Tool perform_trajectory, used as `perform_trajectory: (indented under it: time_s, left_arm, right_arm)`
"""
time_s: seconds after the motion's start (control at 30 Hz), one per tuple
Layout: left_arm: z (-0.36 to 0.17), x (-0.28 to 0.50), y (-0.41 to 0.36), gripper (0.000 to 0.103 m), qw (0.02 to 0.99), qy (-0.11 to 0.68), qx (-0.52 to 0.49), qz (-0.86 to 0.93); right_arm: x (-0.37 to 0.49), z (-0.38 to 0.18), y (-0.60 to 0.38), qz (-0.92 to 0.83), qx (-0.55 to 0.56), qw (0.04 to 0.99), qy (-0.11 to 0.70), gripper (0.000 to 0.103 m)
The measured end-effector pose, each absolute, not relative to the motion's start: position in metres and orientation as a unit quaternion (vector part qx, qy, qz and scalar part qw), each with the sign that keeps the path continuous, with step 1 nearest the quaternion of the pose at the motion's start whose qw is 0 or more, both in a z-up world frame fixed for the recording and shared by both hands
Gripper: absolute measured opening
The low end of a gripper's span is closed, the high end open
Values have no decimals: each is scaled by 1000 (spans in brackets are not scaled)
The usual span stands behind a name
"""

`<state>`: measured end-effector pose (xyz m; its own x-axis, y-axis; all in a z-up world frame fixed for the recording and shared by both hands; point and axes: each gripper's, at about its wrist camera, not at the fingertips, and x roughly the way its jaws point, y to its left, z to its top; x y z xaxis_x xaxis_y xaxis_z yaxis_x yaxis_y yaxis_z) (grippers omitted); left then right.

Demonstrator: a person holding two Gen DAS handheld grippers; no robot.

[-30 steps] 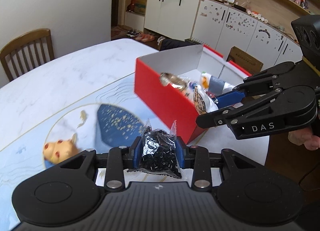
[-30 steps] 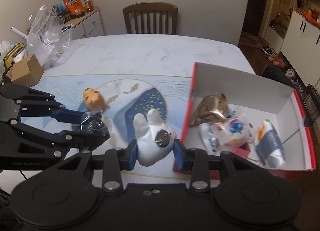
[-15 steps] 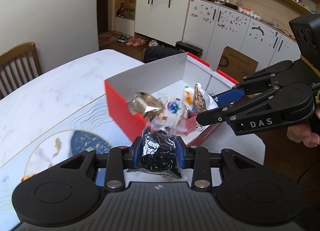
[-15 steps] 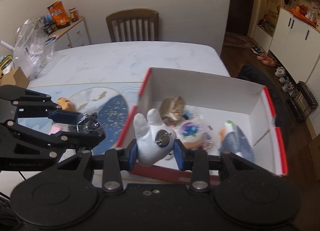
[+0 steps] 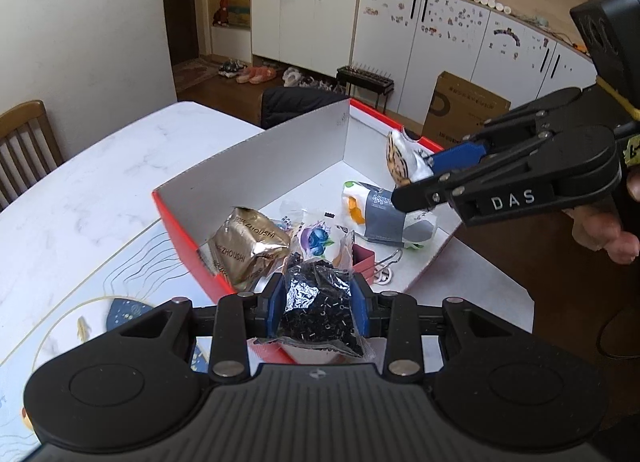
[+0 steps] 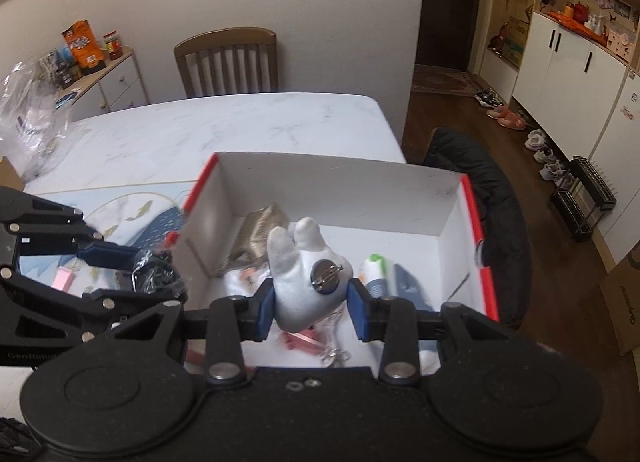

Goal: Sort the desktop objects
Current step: 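Carry the black bag and white toy over the shoebox with both grippers, then lower black bag and white toy into the shoebox and open both grippers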

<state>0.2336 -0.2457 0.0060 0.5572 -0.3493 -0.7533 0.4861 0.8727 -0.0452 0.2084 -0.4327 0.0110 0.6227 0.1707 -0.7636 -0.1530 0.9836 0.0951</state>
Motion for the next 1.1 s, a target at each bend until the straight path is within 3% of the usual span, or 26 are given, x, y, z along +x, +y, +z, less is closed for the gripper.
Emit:
perform_trajectory:
  time_s: [1.1]
  left_arm:
    - [-56, 305, -294, 34, 821, 504, 136, -231]
  right_arm:
    - [333, -77, -435, 54, -22, 858, 510, 37]
